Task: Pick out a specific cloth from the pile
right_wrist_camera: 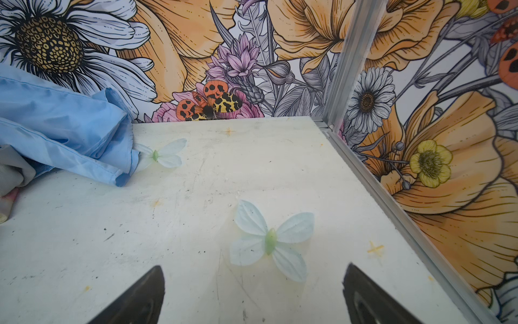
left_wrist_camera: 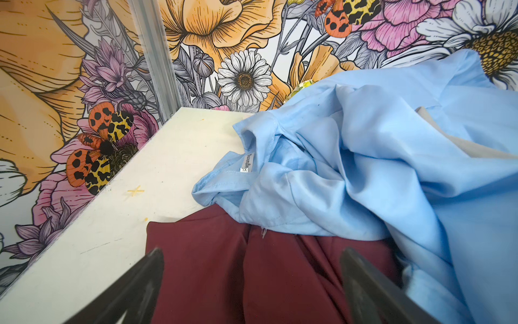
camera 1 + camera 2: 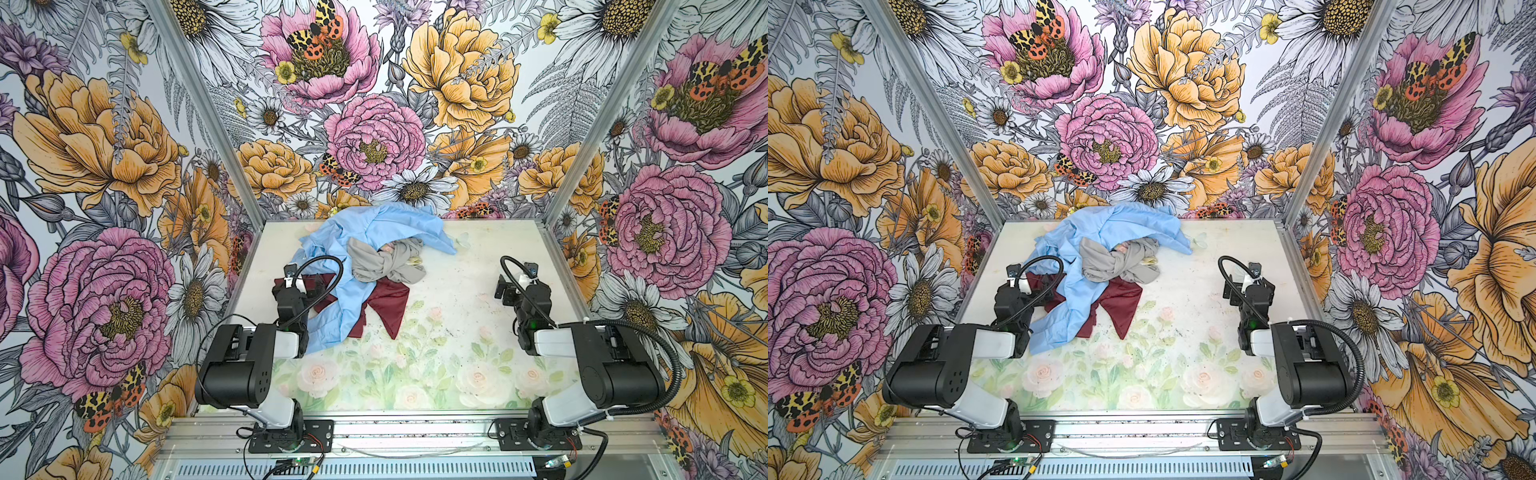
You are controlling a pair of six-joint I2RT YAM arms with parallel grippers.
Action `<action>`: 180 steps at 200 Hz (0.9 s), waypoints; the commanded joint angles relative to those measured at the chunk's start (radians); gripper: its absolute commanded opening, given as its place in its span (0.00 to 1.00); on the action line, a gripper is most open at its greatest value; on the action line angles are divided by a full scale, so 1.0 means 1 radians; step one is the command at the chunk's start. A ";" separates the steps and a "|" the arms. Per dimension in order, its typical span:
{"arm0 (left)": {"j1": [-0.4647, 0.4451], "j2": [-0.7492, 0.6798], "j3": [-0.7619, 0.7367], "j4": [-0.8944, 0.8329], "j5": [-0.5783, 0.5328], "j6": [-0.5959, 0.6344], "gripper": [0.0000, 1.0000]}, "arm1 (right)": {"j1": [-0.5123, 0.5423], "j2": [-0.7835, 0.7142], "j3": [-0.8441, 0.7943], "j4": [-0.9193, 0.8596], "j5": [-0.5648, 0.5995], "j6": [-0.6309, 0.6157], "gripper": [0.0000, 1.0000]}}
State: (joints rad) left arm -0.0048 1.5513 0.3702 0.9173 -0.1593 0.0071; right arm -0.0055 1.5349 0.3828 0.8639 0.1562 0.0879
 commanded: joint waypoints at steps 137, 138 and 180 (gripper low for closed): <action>-0.009 -0.004 0.006 0.019 -0.024 -0.006 0.99 | 0.029 -0.005 -0.022 0.066 0.028 -0.032 0.99; -0.008 -0.004 0.005 0.020 -0.024 -0.006 0.99 | 0.032 -0.005 -0.024 0.066 0.027 -0.033 1.00; 0.010 -0.021 -0.021 0.052 -0.014 -0.032 0.99 | 0.048 -0.024 -0.052 0.106 0.040 -0.048 0.99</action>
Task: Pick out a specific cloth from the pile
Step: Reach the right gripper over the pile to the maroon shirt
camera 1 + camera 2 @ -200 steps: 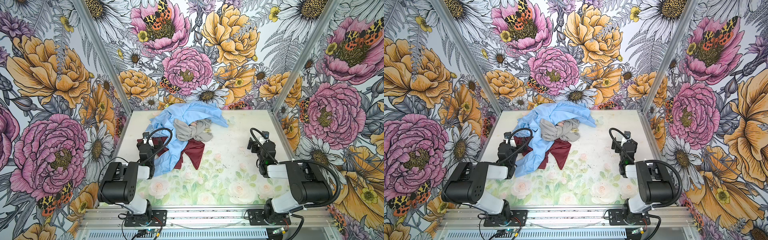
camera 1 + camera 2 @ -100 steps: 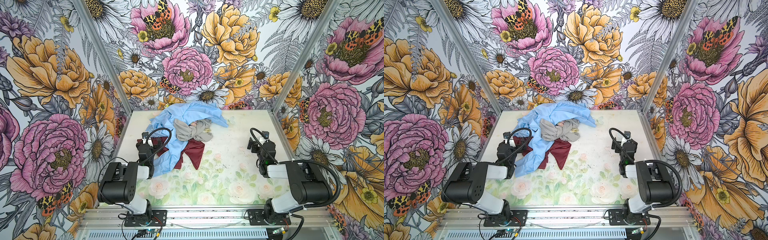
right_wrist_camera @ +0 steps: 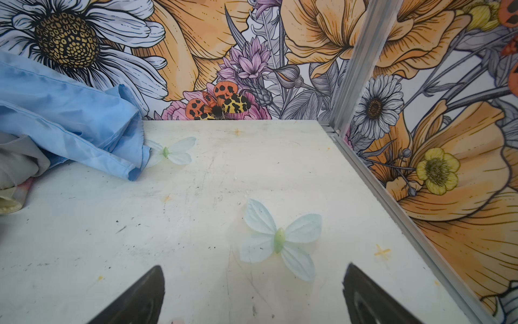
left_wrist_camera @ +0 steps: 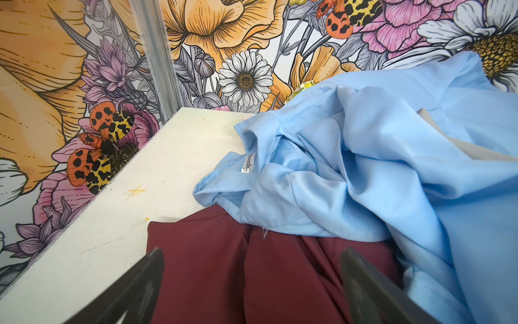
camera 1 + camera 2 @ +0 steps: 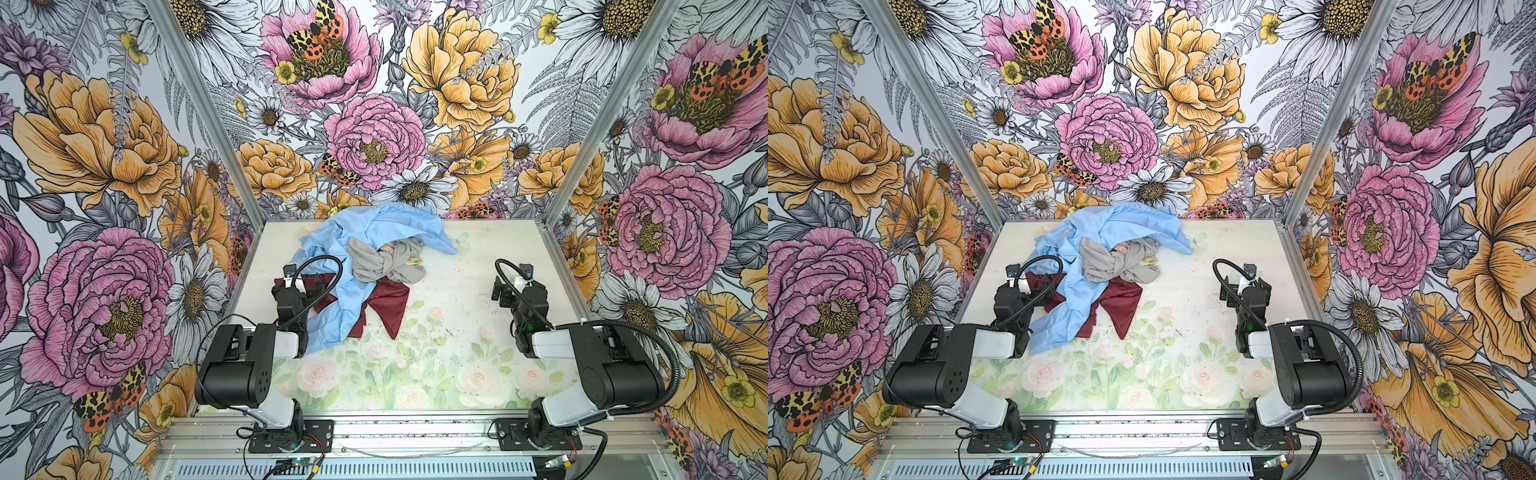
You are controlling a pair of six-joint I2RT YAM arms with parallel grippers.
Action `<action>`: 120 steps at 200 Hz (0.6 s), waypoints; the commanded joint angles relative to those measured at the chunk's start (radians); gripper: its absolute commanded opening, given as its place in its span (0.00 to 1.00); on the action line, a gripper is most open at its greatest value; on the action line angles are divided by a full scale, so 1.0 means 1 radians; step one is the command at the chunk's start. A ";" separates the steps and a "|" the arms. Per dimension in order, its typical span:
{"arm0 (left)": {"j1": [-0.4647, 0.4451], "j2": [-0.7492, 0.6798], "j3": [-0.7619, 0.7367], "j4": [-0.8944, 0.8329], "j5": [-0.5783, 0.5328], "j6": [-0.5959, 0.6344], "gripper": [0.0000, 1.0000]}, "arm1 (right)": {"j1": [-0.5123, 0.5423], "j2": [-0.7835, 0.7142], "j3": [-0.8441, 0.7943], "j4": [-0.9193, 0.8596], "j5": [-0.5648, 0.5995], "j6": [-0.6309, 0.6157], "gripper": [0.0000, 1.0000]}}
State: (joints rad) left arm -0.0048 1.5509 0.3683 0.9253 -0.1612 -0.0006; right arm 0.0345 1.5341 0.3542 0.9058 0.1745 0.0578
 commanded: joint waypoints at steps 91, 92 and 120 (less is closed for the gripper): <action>-0.003 -0.234 0.177 -0.521 -0.308 -0.170 0.99 | 0.137 -0.133 0.005 -0.073 0.152 -0.133 1.00; -0.002 -0.238 0.183 -0.534 -0.310 -0.177 0.99 | 0.138 -0.133 0.006 -0.075 0.154 -0.134 1.00; 0.042 -0.258 0.305 -0.796 -0.293 -0.347 0.99 | 0.202 -0.160 0.036 -0.138 0.200 -0.194 1.00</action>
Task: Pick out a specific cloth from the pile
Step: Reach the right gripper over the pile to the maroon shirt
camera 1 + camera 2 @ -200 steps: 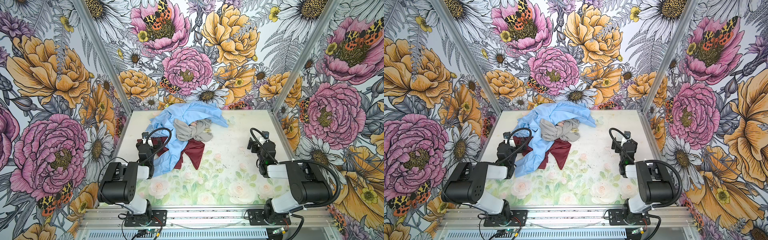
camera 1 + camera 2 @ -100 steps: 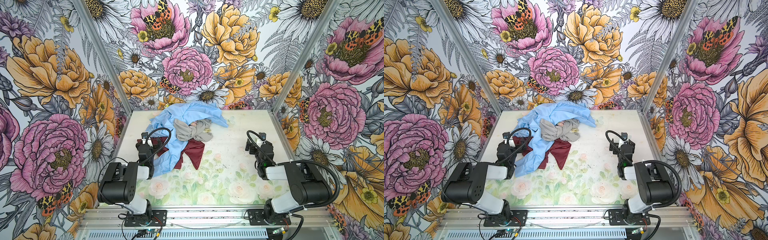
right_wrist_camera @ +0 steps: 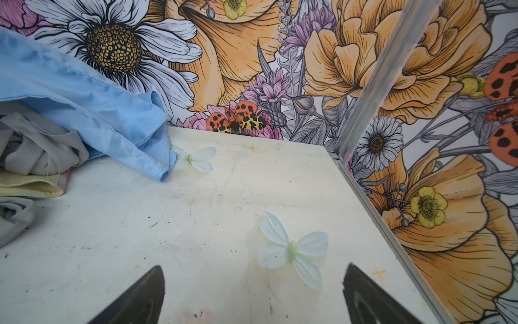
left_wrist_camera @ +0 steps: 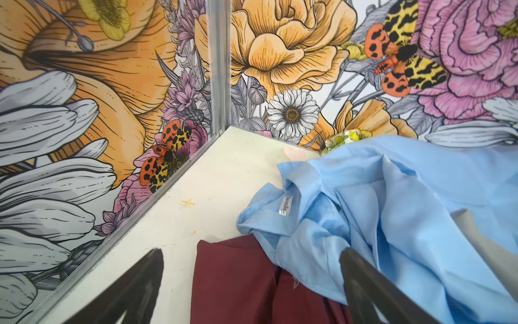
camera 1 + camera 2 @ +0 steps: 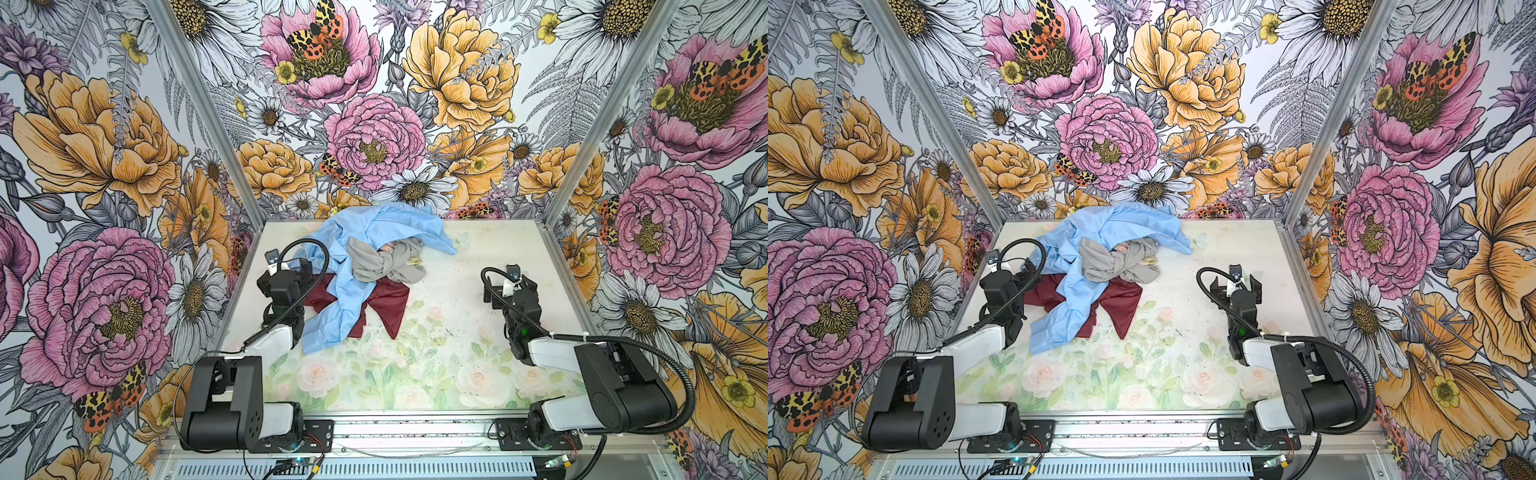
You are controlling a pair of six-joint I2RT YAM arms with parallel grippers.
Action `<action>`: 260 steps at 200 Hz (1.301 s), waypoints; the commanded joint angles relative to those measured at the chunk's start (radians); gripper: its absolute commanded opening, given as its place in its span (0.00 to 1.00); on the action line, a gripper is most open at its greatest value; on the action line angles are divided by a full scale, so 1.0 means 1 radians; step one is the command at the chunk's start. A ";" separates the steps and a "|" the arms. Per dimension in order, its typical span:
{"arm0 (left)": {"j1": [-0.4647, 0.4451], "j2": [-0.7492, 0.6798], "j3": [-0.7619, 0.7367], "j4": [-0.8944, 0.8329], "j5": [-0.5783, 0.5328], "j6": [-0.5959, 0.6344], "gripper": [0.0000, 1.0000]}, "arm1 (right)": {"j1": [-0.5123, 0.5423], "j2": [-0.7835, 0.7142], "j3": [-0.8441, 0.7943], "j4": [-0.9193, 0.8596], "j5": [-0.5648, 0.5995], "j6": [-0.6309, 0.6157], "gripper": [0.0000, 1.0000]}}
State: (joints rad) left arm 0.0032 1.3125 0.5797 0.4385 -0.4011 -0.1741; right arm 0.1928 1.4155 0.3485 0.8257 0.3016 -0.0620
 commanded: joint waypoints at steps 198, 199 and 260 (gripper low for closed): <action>-0.105 0.028 0.526 -0.875 0.575 -0.204 0.99 | 0.594 0.242 0.582 -0.683 0.011 0.915 0.90; -0.105 0.028 0.526 -0.875 0.574 -0.205 0.99 | 0.594 0.247 0.584 -0.684 0.009 0.917 0.90; -0.116 -0.034 0.499 -0.863 0.534 -0.212 0.99 | 0.629 0.417 0.648 -0.675 -0.069 1.124 0.88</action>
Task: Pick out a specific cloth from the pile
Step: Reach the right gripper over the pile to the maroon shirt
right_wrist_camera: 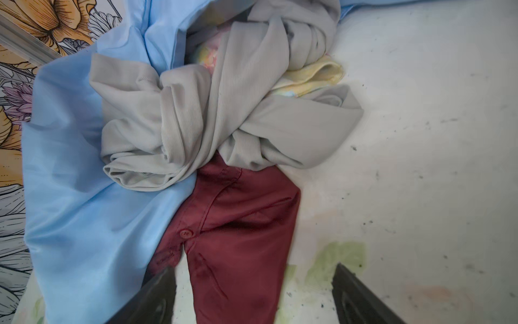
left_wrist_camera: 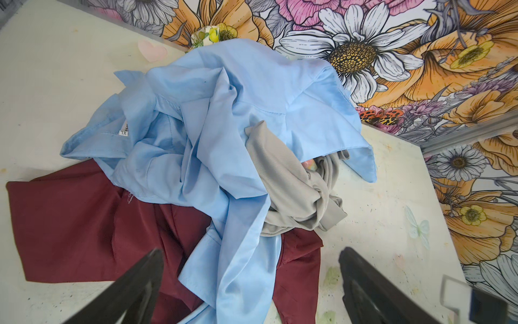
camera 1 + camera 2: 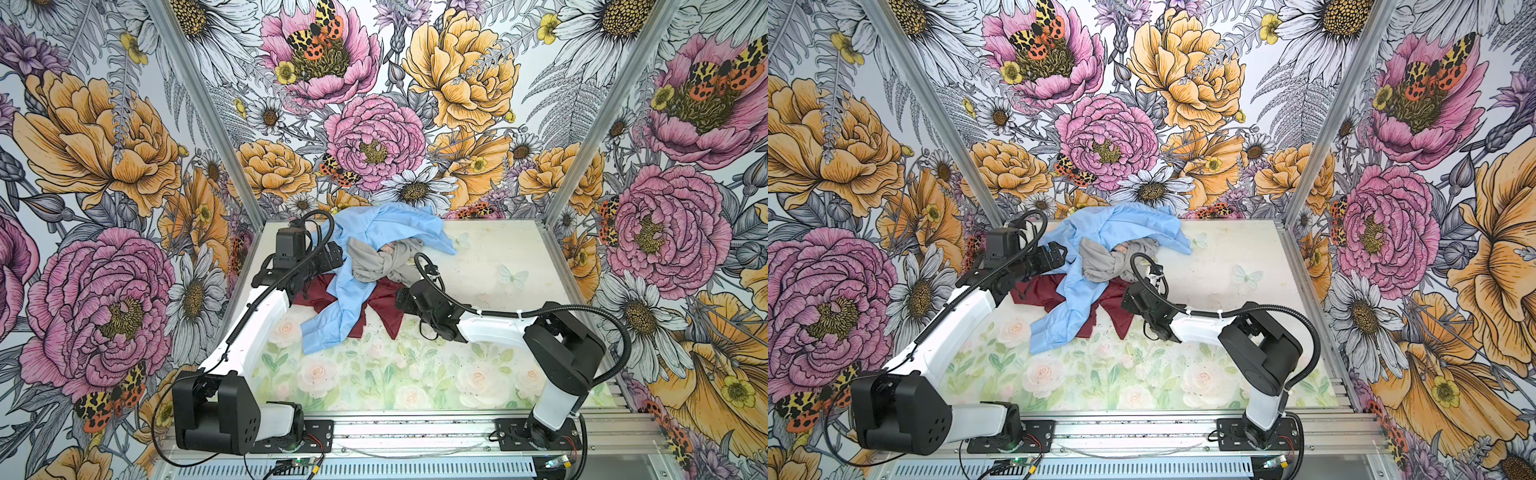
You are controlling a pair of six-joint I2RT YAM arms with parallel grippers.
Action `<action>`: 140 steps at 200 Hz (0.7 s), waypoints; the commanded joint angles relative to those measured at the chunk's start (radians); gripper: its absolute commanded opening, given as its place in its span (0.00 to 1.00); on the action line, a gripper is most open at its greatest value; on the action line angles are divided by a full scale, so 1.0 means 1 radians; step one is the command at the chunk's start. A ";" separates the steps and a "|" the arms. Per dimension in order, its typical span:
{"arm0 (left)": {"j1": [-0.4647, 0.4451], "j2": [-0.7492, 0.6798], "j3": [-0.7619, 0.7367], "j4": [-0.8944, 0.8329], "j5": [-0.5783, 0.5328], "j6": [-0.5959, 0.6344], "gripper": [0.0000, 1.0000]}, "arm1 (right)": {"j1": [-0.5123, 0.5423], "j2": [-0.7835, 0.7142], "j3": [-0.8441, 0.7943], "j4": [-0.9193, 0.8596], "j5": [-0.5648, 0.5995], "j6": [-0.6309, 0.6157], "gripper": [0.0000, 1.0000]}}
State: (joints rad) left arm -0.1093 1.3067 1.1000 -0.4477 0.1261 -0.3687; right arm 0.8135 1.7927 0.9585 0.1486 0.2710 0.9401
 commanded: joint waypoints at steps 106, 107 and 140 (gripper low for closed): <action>-0.005 -0.083 -0.045 0.035 -0.025 -0.036 0.98 | 0.011 0.202 0.138 0.041 -0.139 0.367 0.89; -0.006 -0.083 -0.046 0.036 -0.027 -0.036 0.98 | 0.010 0.202 0.139 0.041 -0.138 0.368 0.89; -0.003 -0.092 -0.045 0.018 -0.071 -0.029 0.97 | 0.012 0.243 0.169 0.020 -0.124 0.457 0.89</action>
State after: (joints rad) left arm -0.1093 1.2320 1.0668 -0.4374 0.1043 -0.3950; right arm 0.8196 1.9869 1.1004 0.1944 0.1516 1.3045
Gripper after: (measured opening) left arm 0.975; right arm 0.888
